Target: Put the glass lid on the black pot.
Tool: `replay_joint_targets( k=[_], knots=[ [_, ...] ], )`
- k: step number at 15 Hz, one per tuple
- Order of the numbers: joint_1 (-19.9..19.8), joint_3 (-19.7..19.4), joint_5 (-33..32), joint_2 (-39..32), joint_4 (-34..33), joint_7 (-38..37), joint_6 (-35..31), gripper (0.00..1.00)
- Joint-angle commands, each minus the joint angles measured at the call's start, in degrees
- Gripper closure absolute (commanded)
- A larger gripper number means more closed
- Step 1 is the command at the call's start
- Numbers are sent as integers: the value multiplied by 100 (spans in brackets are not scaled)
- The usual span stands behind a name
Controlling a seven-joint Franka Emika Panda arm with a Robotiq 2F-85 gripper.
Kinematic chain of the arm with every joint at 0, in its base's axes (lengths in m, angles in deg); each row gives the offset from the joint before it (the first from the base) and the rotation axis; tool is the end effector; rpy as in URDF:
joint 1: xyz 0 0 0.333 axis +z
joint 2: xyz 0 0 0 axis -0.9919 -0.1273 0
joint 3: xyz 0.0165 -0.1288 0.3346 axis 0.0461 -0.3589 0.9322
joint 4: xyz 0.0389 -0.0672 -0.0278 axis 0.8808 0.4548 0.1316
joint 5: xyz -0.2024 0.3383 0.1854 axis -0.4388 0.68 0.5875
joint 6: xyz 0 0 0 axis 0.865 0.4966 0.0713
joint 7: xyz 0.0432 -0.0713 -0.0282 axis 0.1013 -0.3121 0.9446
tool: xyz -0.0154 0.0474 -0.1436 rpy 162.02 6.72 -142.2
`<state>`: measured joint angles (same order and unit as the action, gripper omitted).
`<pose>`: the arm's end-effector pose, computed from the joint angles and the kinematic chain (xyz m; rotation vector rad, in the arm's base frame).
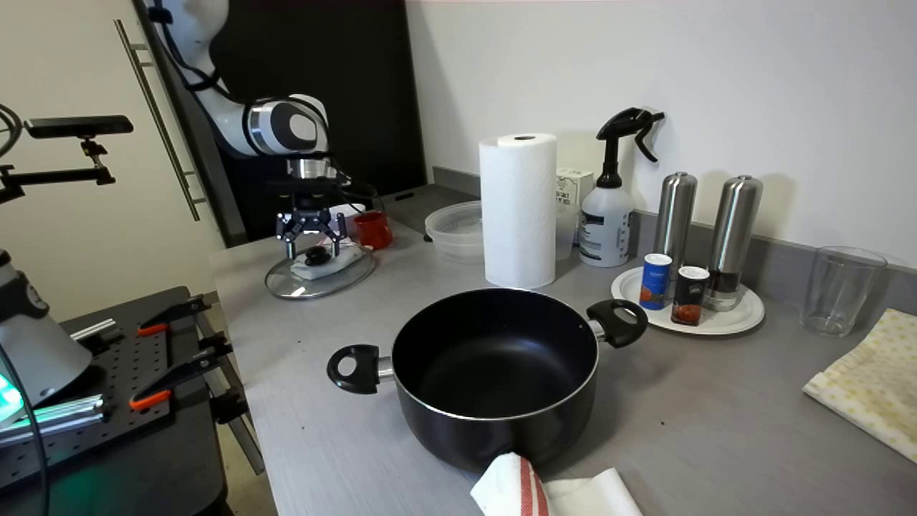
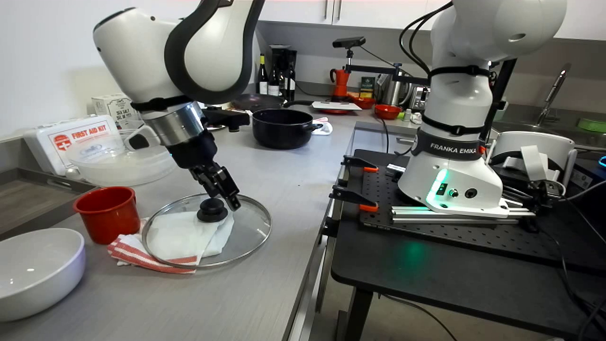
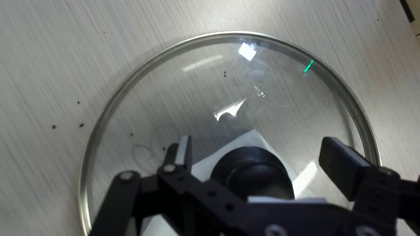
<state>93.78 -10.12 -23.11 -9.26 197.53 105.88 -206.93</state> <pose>0.5076 0.2027 0.0824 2.5924 1.5391 -0.4999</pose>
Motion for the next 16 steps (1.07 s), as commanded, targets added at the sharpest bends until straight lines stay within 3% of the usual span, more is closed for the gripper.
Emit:
replay_joint_targets(
  k=[1, 7, 10, 11, 13, 16],
  knots=[
    [-87, 93, 28, -114, -101, 232, -83, 32],
    [-93, 93, 13, -116, -110, 262, -108, 80],
    [-89, 96, 1, -112, -101, 286, -116, 99],
    [-73, 96, -10, -121, -110, 278, -115, 60],
    [-44, 101, -29, -137, -129, 259, -114, 63],
    [2, 137, -52, -151, -163, 254, -110, 42]
  ],
)
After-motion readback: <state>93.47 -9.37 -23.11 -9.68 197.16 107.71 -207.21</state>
